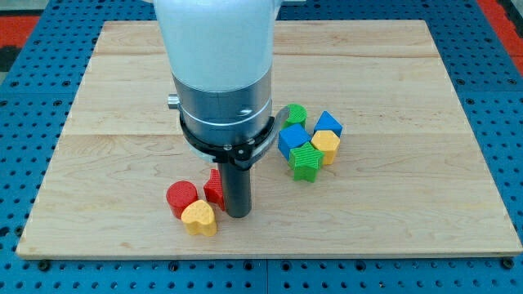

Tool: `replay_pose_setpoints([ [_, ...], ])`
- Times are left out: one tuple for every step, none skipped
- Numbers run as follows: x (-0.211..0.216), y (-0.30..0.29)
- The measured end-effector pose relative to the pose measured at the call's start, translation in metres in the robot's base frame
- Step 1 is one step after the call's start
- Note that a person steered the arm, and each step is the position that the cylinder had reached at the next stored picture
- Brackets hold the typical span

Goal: Push the red star towards top

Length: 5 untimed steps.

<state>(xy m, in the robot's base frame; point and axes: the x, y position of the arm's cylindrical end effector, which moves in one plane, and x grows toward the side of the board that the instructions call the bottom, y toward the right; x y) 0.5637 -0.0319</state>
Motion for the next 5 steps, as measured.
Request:
replay_pose_setpoints([
  [0.007, -0.006],
  [-0.010, -0.032],
  [-0.047, -0.036],
  [-0.070, -0.045],
  [-0.062, -0.104],
])
